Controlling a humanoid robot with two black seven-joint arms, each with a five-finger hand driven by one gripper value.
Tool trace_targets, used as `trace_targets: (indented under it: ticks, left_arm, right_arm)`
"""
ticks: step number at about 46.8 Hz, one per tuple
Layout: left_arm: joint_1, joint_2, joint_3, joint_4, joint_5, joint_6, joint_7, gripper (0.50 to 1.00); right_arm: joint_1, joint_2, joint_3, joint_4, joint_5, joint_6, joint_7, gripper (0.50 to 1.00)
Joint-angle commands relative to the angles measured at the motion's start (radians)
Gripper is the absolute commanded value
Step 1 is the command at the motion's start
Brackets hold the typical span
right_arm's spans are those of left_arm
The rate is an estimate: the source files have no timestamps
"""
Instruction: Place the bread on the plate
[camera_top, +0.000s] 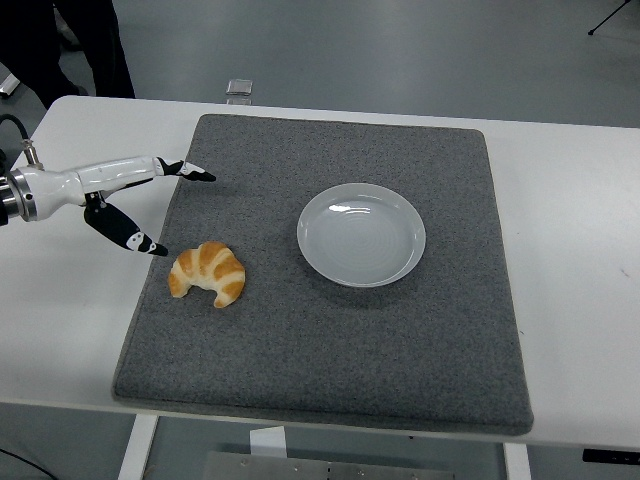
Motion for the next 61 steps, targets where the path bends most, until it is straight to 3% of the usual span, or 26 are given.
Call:
trace_targets:
  ticks: [1, 14, 29, 61]
  left_arm:
    - [0.003, -0.012, 0.017, 0.0, 0.043, 0.0, 0.0, 0.99]
    - [0.045, -0.046, 0.02, 0.002, 0.139, 0.007, 0.0, 0.988]
    - [0.088, -0.098, 0.026, 0.008, 0.183, 0.15, 0.0, 0.988]
    - [0.097, -0.137, 0.026, 0.043, 0.218, 0.162, 0.0, 0.981]
  right_arm:
    - [0.0, 0.0, 0.0, 0.0, 0.0, 0.0, 0.0, 0.952]
    - [0.0, 0.0, 0.0, 0.0, 0.0, 0.0, 0.0, 0.954]
    - [0.0, 0.0, 0.0, 0.0, 0.0, 0.0, 0.0, 0.952]
    - [0.0, 0.0, 0.0, 0.0, 0.0, 0.0, 0.0, 0.952]
